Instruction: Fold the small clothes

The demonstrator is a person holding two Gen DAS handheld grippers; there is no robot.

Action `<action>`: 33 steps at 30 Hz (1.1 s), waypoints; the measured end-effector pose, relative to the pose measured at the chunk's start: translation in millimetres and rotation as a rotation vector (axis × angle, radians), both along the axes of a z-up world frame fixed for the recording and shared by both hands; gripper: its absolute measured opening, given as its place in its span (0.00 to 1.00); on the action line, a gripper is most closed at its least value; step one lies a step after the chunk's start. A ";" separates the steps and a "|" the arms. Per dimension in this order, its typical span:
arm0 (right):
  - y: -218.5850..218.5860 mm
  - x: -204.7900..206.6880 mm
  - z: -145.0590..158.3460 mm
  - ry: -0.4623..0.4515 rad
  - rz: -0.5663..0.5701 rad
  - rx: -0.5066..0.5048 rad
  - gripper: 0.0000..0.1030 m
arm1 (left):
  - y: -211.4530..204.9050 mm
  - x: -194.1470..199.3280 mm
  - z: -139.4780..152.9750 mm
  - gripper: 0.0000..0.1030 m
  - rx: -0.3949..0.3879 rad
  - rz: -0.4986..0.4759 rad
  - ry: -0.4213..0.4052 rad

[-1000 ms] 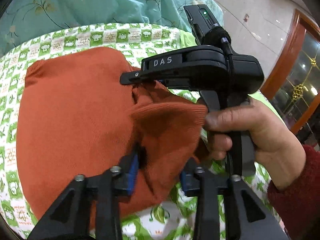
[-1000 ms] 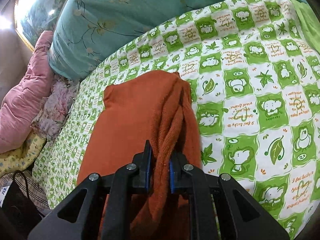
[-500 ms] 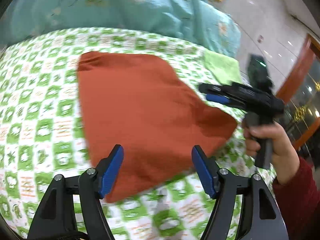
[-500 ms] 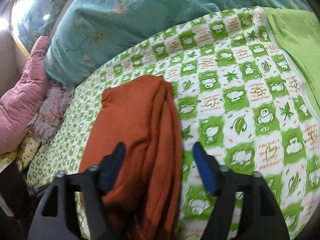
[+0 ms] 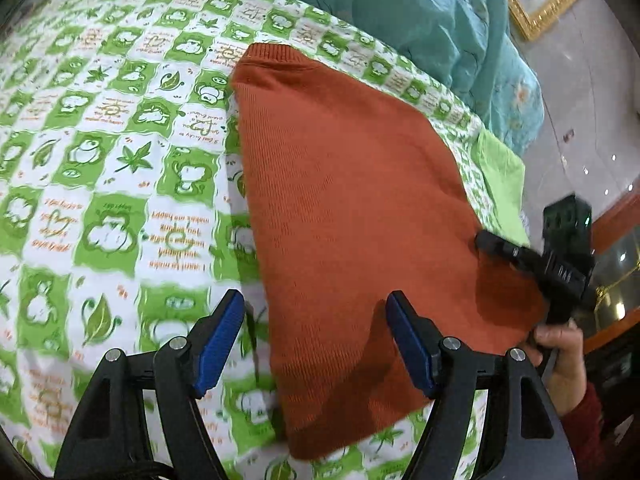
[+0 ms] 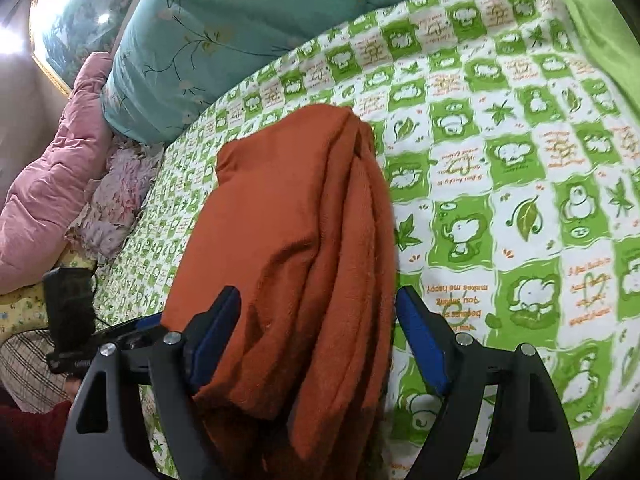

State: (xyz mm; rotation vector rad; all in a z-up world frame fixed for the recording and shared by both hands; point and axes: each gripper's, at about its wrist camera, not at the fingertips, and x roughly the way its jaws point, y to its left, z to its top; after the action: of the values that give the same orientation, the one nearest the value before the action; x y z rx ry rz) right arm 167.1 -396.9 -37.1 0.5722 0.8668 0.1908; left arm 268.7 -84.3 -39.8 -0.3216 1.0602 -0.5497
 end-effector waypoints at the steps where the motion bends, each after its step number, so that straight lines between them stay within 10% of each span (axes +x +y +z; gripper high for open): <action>1: -0.4 1.6 -2.7 0.006 -0.001 0.010 0.78 | -0.7 5.8 -2.3 0.72 -0.008 0.002 0.006; 14: 1.4 18.2 -13.9 0.021 0.004 0.070 0.75 | -17.8 39.4 -15.3 0.65 -0.047 -0.026 0.014; 22: 1.3 13.3 -20.9 0.025 0.017 0.134 0.30 | -17.0 51.6 -25.4 0.24 -0.165 -0.077 0.045; 33: 81.2 1.9 20.3 -0.105 0.074 0.152 0.23 | 63.0 -0.9 43.3 0.20 -0.154 -0.048 -0.115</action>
State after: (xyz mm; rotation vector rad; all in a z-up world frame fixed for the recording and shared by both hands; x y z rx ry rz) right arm 169.0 -315.7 -16.8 0.6662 0.7759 0.3533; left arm 267.8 -21.2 3.5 -0.3950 0.9183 -0.6870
